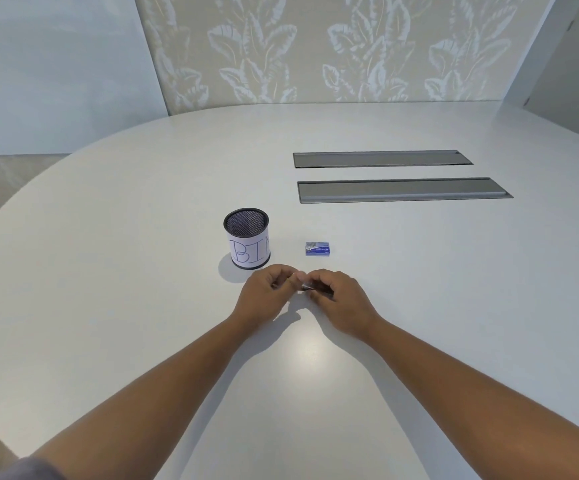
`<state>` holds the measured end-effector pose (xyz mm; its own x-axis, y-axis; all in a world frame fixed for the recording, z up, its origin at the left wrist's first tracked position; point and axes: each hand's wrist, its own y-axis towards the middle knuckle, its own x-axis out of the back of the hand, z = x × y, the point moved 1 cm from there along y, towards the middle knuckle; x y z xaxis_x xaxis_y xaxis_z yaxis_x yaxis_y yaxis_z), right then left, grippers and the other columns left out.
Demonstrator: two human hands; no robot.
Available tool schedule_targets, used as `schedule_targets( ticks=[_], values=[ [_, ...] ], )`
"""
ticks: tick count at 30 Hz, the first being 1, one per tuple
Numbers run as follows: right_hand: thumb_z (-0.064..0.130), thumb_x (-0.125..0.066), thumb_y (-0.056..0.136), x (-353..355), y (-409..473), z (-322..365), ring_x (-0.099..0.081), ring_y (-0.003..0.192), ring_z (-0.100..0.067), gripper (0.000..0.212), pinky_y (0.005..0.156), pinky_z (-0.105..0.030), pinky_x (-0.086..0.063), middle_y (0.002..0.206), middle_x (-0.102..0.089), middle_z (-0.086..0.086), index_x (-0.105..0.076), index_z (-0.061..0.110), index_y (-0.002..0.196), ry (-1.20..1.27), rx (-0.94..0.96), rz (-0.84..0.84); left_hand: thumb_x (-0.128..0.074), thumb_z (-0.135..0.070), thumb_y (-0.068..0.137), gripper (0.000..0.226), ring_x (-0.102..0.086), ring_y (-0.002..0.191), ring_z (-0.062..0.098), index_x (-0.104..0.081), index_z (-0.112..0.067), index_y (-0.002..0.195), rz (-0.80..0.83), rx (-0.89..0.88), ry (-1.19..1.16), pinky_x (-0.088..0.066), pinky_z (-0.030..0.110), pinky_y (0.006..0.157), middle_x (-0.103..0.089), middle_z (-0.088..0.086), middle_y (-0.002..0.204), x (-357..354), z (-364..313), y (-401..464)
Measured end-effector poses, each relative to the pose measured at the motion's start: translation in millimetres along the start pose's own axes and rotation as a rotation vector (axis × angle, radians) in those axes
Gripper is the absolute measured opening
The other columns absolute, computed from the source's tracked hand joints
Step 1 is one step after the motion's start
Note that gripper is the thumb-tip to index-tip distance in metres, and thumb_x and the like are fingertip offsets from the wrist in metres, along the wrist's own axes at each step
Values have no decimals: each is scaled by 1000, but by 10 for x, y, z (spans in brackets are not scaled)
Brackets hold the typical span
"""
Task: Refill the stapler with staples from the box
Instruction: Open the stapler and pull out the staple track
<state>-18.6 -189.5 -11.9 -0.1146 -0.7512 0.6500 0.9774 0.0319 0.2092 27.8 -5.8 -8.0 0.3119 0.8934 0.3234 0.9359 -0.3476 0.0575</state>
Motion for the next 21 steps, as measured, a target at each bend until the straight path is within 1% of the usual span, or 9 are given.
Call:
schedule_targets(
  ticks=[3, 5, 7, 9, 12, 14, 17, 20, 21],
  values=[
    [46, -58, 95, 5, -16, -1, -64, 81, -21, 24, 77, -49, -54, 89, -72, 5, -66, 29, 110, 100, -28, -13, -77, -36, 89, 23, -60, 70, 11, -73, -24, 108, 73, 28, -115, -49, 23, 66, -75, 9, 92, -18, -53, 28],
    [50, -58, 97, 10, -15, 5, -68, 81, -27, 29, 78, -52, -56, 90, -75, 0, -64, 30, 117, 182, -71, -6, -76, -22, 91, 28, -63, 72, 15, -69, -19, 118, 105, 41, -174, -50, 24, 61, -73, 12, 98, -61, -85, 44],
    [51, -57, 97, 6, -10, 23, -69, 74, -22, 33, 76, -49, -56, 87, -77, 0, -61, 35, 126, 262, -113, 16, -71, -14, 94, 31, -65, 77, 21, -64, -13, 125, 93, 85, -272, -53, 31, 66, -65, 15, 96, -134, -116, 58],
    [52, -54, 95, 3, 8, 47, -70, 76, -20, 37, 77, -46, -53, 87, -78, 3, -59, 39, 129, 315, -154, 32, -68, -13, 96, 29, -63, 74, 22, -63, -5, 124, 75, 128, -390, -53, 33, 72, -58, 16, 89, -204, -158, 73],
    [42, -52, 93, 30, 38, 63, -63, 75, -24, 33, 75, -43, -51, 83, -72, -2, -63, 41, 124, 416, -208, 39, -70, -14, 95, 26, -61, 69, 20, -65, 3, 115, 55, 161, -447, -52, 30, 71, -64, 13, 82, -249, -182, 109],
    [30, -53, 95, 46, 49, 68, -64, 85, -22, 32, 82, -47, -54, 95, -69, -14, -63, 37, 125, 523, -238, 27, -70, -15, 95, 24, -58, 70, 21, -67, 4, 110, 52, 167, -422, -49, 30, 71, -63, 16, 85, -255, -183, 117],
    [18, -54, 102, 58, 52, 62, -68, 92, -21, 31, 92, -52, -56, 100, -68, -8, -59, 30, 130, 583, -259, 4, -67, -15, 98, 18, -61, 67, 16, -70, 0, 107, 45, 163, -393, -52, 30, 71, -68, 16, 84, -269, -178, 113],
    [16, -57, 103, 61, 51, 65, -69, 87, -24, 24, 87, -53, -56, 94, -70, -10, -61, 21, 127, 608, -244, 14, -60, -20, 102, 21, -70, 82, 34, -72, -6, 113, 55, 171, -447, -59, 45, 80, -72, 30, 100, -299, -183, 105],
    [15, -58, 103, 63, 50, 67, -69, 84, -25, 22, 85, -52, -57, 91, -71, -9, -62, 19, 124, 618, -237, 17, -58, -21, 103, 23, -70, 84, 38, -72, -8, 115, 67, 178, -469, -61, 45, 78, -71, 31, 103, -308, -185, 104]
  ],
)
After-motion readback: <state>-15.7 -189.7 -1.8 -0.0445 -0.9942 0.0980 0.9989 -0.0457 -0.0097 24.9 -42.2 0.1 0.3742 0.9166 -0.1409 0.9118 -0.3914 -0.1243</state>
